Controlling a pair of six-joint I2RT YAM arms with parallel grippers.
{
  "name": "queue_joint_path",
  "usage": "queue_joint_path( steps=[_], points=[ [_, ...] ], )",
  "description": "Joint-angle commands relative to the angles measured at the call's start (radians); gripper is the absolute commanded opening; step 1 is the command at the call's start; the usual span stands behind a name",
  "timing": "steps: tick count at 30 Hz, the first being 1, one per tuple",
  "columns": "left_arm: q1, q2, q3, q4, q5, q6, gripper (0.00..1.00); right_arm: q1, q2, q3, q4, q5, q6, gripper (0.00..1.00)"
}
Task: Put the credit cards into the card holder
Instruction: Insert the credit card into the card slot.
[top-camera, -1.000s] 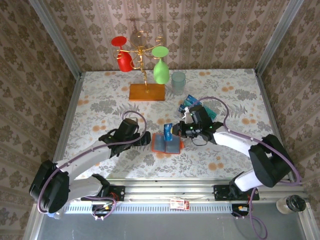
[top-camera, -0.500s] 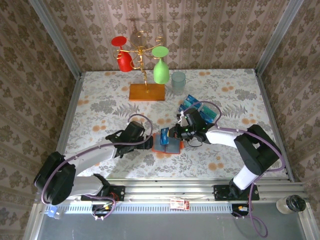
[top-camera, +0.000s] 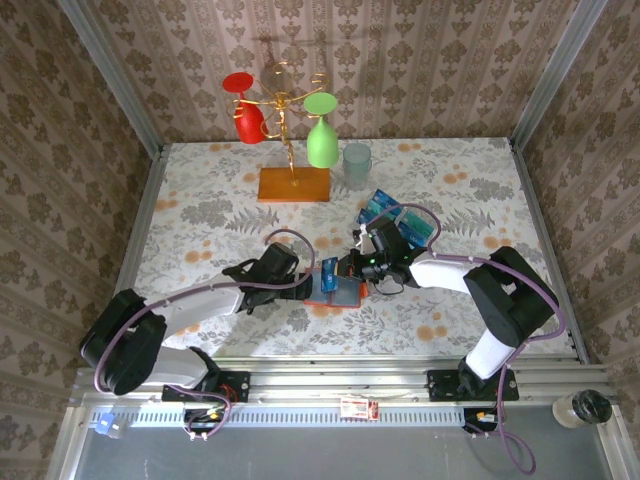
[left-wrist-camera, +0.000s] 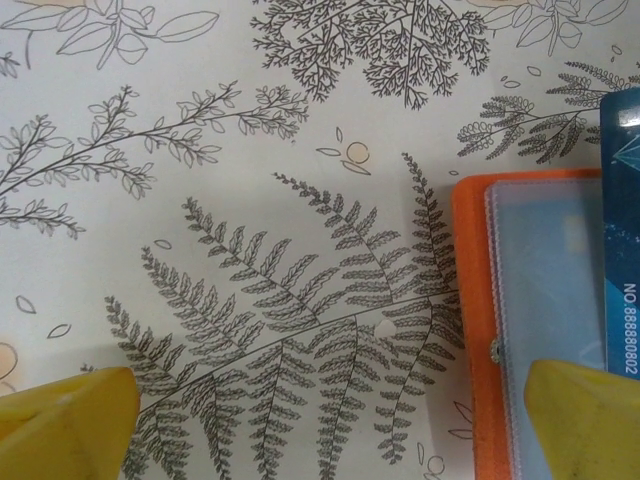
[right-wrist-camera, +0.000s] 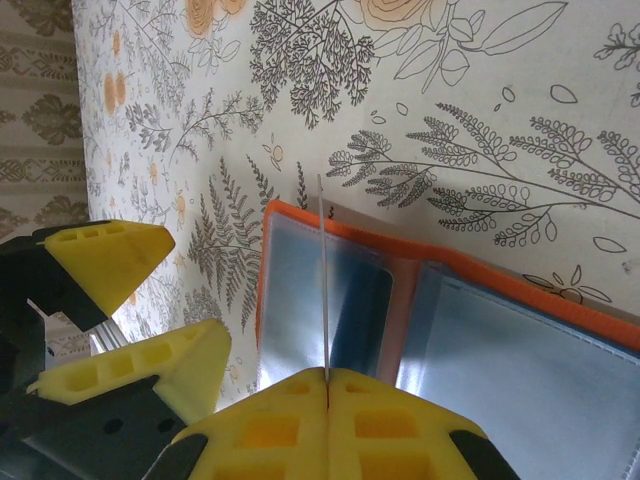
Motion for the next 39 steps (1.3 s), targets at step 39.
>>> queue_joint_path(
  steps=[39],
  points=[
    [-0.035, 0.081, -0.059, 0.087, -0.022, -0.029, 1.0, 0.009, -0.221, -0.204, 0.161, 0.151, 0.048, 0.0]
  ],
)
